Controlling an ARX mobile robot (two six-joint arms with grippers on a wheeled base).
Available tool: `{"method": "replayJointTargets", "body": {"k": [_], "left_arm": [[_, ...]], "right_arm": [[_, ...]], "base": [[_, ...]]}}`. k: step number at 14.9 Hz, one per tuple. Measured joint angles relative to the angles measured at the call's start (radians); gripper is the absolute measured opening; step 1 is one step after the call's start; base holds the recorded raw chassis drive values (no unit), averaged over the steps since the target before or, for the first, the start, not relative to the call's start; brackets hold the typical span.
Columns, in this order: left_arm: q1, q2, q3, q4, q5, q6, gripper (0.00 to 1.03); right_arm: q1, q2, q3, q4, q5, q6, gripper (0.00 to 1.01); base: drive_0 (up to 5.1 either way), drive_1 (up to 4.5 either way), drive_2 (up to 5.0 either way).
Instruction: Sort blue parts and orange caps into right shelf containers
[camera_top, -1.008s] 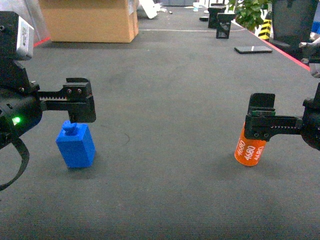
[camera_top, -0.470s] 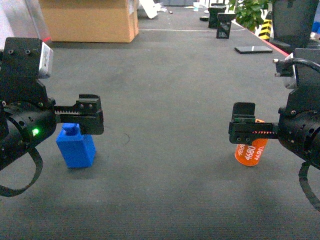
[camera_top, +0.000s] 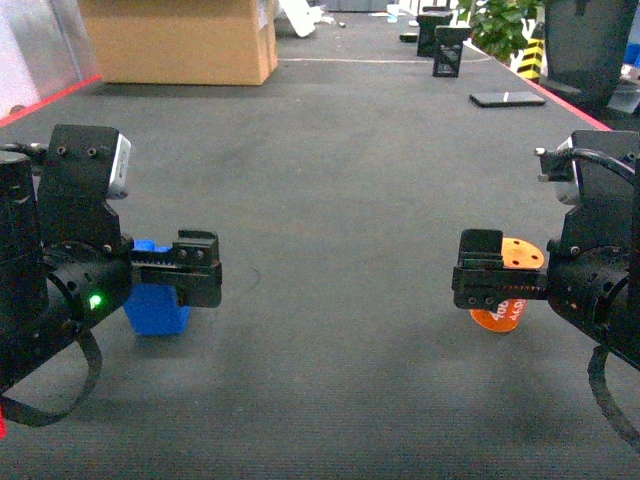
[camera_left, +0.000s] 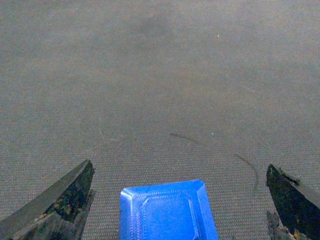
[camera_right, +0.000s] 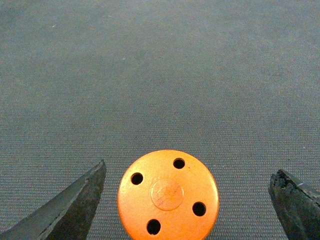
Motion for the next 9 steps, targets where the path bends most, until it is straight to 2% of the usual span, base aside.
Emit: {"method": "replayJointTargets", "body": {"k": [8,9], "left_arm": [[0.004,0.112,0.017,0.011,-0.018,0.0,0.98],[0.004,0.113,0.021,-0.015,-0.023,-0.003,0.93]], "right_arm": [[0.0,0.119,0.009,0.025,0.003,0.028,0.98],[0.003,0.144,0.035,0.022,0.031,0.032,0.98]], "base": [[0.0,0.0,0.0],[0.0,0.0,0.0]]}}
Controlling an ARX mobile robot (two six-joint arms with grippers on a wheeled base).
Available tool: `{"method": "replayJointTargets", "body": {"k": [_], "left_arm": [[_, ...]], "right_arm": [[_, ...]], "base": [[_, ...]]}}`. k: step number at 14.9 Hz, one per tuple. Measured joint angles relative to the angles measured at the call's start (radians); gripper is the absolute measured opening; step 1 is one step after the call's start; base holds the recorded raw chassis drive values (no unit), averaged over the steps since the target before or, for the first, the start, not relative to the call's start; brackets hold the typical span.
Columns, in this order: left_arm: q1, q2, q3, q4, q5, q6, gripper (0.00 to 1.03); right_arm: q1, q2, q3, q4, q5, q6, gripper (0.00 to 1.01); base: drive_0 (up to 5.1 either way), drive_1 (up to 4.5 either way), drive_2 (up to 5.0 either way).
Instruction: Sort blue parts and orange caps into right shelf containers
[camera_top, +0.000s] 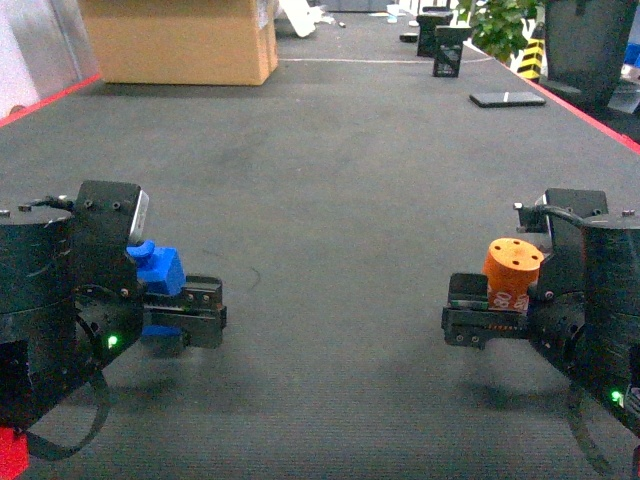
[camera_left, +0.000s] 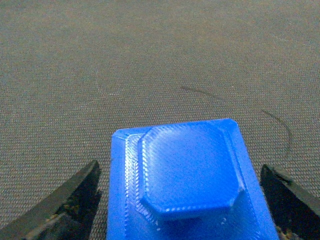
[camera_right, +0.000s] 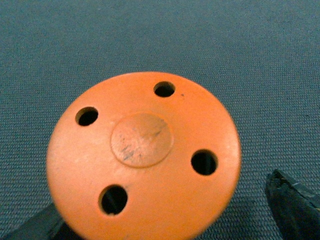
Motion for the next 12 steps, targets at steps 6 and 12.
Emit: {"method": "replayJointTargets", "body": {"k": [6,12], "left_arm": [[0.006,0.0,-0.004,0.015,-0.007,-0.005,0.42],[0.005,-0.115,-0.101,0.088,-0.022,-0.022,0.42]], "right_arm": [[0.005,0.011,0.002,0.035,0.02,-0.002,0.45],[0.033,-0.119,-0.109,0.101,0.029,-0.05,0.44]], "base": [[0.0,0.0,0.0],[0.0,0.0,0.0]]}}
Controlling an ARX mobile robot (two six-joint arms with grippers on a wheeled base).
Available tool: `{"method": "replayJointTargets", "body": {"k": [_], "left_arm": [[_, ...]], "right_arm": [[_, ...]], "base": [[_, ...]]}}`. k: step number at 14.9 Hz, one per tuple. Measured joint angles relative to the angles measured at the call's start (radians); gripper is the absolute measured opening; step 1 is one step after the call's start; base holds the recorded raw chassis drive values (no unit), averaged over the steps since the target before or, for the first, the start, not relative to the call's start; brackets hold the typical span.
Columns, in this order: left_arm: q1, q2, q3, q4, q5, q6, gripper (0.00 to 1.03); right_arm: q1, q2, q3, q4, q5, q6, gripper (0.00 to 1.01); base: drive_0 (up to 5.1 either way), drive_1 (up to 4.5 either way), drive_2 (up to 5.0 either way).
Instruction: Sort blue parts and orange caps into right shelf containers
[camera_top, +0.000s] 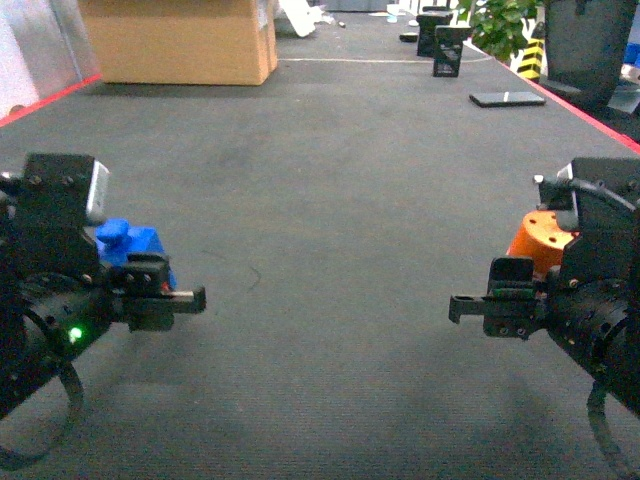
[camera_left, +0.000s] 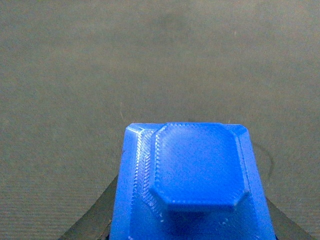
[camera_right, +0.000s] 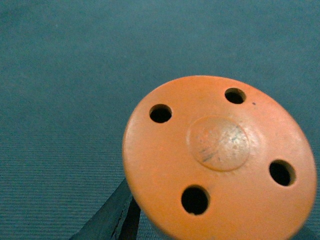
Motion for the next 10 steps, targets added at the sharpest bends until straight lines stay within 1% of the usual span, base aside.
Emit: {"method": "replayJointTargets", "body": {"k": [3,5,6,8,9,10], "left_arm": [[-0.001,-0.192,-0.113,0.075,-0.019,0.003,0.42],[0.008,-0.354,-0.216,0.069,-0.031,0.007,0.42],[0.02,-0.451,-0.269,0.047,-0.034,0.007,0.42],[0.053,-0.676,-0.364,-0.054,-0.058,0.007,0.42],[0.053,-0.778,-0.399,-0.117,-0.068,0.004,0.42],[0.042,-0.873,-0.426,-0.175,-0.082,-0.001,0.42]], "right_arm": [[0.025,-0.185,-0.133,0.035,0.022,-0.028,0.44],[0.03,-0.352,-0.248,0.02,0.046,-0.036,0.44],[0.029,-0.453,-0.301,-0.024,0.051,-0.036,0.44],[0.038,-0.7,-0.395,-0.156,0.084,-0.017,0.44],[0.057,-0.821,-0.424,-0.219,0.105,-0.011,0.44],[0.086,-0.931,-0.443,-0.276,0.129,-0.011,0.44]], "base": [[0.0,0.0,0.0],[0.0,0.0,0.0],[0.0,0.0,0.0],[0.0,0.0,0.0],[0.0,0.0,0.0],[0.0,0.0,0.0]]}}
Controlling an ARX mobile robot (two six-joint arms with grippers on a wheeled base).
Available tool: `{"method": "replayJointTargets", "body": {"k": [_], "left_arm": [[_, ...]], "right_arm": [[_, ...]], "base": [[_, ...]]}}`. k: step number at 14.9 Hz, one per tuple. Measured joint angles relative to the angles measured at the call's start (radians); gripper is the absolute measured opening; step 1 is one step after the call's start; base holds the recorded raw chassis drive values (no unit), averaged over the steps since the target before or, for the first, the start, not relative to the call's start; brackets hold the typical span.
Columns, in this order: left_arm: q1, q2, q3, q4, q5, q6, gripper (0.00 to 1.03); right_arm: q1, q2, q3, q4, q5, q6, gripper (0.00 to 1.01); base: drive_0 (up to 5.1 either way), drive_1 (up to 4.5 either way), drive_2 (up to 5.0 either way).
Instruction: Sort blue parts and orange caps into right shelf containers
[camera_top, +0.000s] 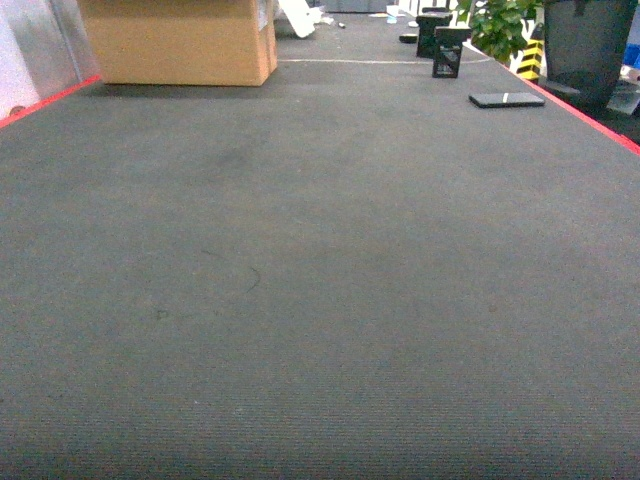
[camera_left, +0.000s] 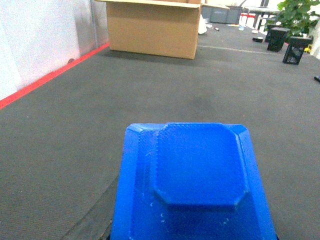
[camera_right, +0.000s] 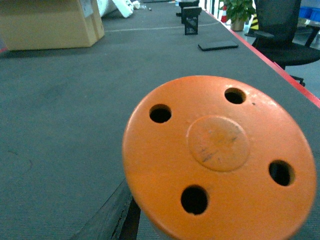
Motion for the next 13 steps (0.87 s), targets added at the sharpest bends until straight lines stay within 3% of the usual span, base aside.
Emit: {"method": "replayJointTargets", "body": {"k": [3,4,7,8,9,10,13], "left_arm": [[-0.055,-0.196,-0.021,-0.078,-0.057,-0.009,0.42],[-0.068,-0.204,-0.021,-0.085,-0.062,-0.009,0.42],[-0.072,-0.2,-0.021,-0.089,-0.062,-0.008,0.42],[-0.063,-0.212,-0.018,-0.135,-0.04,0.0,0.42],[-0.026,-0.281,-0.027,-0.253,0.063,0.019,0.42],[0.001,-0.335,-0.044,-0.295,0.106,0.027,0.42],[0.061,-0.459,-0.079,-0.378,0.173,0.028,0.42]], "right_arm": [[0.092,-0.277,-0.037,-0.155,0.097,-0.002,0.44],[0.124,-0.315,-0.037,-0.144,0.134,-0.017,0.44],[0.14,-0.313,-0.035,-0.151,0.143,-0.045,0.44],[0.137,-0.323,-0.034,-0.167,0.129,-0.06,0.44],[0.099,-0.368,-0.045,-0.225,0.06,-0.089,0.44],[0.044,-0.425,-0.065,-0.262,0.02,-0.106,0.44],[-0.093,-0.577,-0.108,-0.356,-0.119,-0.117,0.44]], "base": [[0.0,0.0,0.0],[0.0,0.0,0.0],[0.0,0.0,0.0],[0.0,0.0,0.0],[0.0,0.0,0.0],[0.0,0.0,0.0],[0.0,0.0,0.0]]}}
